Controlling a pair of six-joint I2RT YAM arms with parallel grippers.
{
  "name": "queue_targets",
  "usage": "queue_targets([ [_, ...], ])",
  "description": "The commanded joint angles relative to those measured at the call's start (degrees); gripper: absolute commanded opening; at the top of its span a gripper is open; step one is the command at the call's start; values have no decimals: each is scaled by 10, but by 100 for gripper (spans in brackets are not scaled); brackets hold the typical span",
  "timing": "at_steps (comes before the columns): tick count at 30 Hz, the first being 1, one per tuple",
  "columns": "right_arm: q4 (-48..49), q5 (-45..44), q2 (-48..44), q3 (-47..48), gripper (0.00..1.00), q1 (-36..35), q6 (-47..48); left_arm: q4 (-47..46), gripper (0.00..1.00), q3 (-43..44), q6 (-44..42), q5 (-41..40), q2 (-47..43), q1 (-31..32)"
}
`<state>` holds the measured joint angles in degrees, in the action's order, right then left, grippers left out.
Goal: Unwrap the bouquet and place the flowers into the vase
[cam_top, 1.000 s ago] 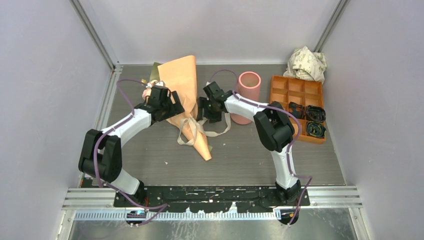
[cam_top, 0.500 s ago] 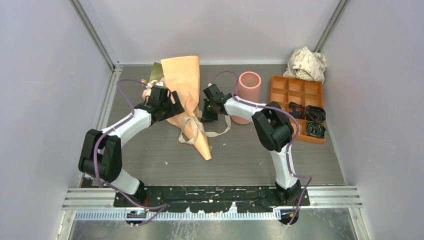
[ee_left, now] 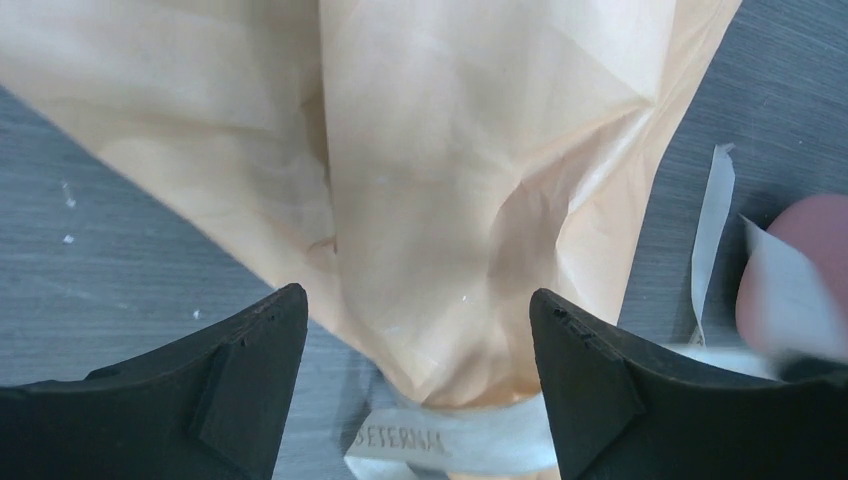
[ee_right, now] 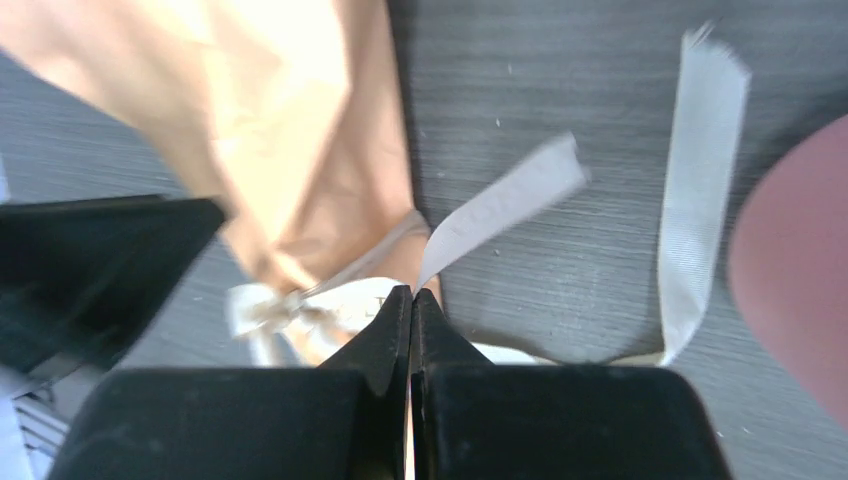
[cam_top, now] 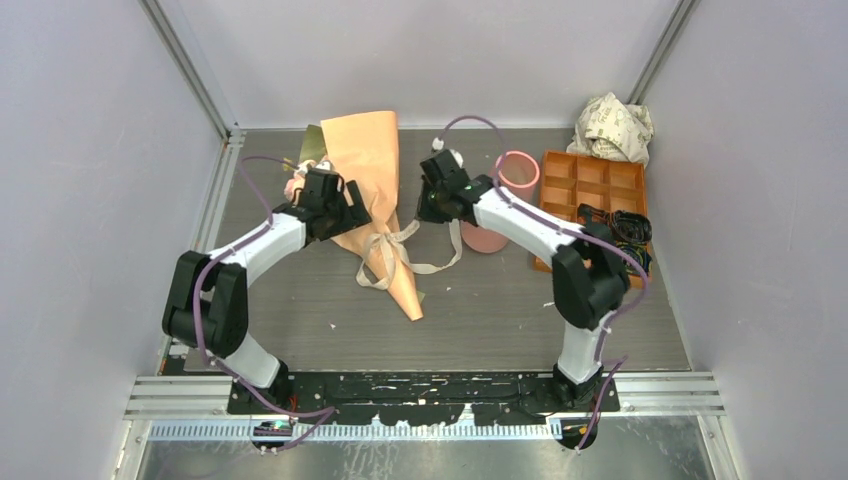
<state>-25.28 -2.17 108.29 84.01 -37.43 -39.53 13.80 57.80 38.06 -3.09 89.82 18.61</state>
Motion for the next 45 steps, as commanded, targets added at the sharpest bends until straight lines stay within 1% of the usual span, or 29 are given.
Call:
queue_targets([
  [1,-30,-53,-114,46,1,-1,42,-18,81,52,-13,20,41,-3],
  [5,-57,-64,-168,71,1,0,63,-35,82,73,-2,28,84,-3],
  [7,-69,-68,-184,85,1,-1,70,-38,81,86,1,51,107,-3],
  [14,-93,-73,-220,119,1,0,92,-41,81,109,4,60,169,-3],
  [21,-104,-87,-244,132,1,-1,108,-46,81,102,5,61,180,-3],
  [25,-120,-100,-259,158,1,-1,122,-46,81,102,3,59,185,-3],
  [32,-124,-113,-302,184,1,-1,139,-49,81,96,3,57,199,-3],
  [45,-106,-171,-380,166,1,0,161,-54,80,79,-1,46,208,-3],
])
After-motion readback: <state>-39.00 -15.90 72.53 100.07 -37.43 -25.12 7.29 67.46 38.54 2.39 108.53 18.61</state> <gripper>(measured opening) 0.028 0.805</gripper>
